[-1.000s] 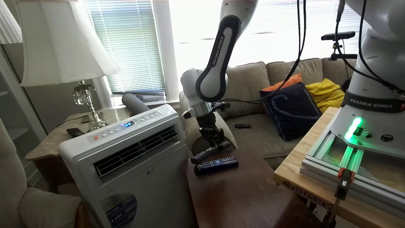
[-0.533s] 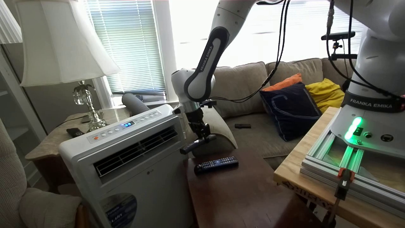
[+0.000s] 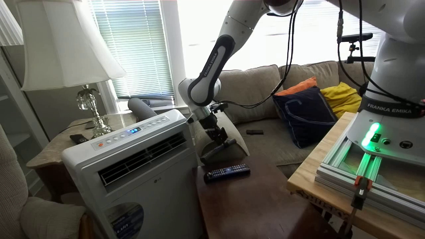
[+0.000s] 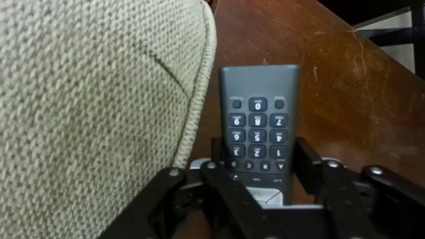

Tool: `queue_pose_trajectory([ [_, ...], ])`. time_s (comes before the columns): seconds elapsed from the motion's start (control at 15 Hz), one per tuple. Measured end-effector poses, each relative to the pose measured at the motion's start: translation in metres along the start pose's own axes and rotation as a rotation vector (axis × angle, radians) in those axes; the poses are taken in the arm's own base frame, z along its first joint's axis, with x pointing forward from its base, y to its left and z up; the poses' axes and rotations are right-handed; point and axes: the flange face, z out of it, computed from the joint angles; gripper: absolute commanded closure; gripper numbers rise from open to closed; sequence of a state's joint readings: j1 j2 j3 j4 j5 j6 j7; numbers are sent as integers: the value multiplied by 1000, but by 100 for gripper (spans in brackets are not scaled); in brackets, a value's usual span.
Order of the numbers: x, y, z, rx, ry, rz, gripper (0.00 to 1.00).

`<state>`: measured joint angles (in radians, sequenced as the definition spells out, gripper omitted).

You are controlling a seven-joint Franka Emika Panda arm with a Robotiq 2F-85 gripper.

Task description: Remove the remote control from the armrest and put it on the table.

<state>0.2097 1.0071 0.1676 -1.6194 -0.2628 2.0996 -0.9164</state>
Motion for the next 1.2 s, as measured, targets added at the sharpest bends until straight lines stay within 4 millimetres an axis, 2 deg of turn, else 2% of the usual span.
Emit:
queue_pose_trajectory([
  [0.33,1,2,5,39,8,3,47],
  [0.4,2,2,5,40,9,3,72],
  [0.73,2,3,7,0,8,84,72],
  [0.93,9,-13,17,-15,9,104,72],
  [1.2,16,-50,50,-14,4,118,72],
])
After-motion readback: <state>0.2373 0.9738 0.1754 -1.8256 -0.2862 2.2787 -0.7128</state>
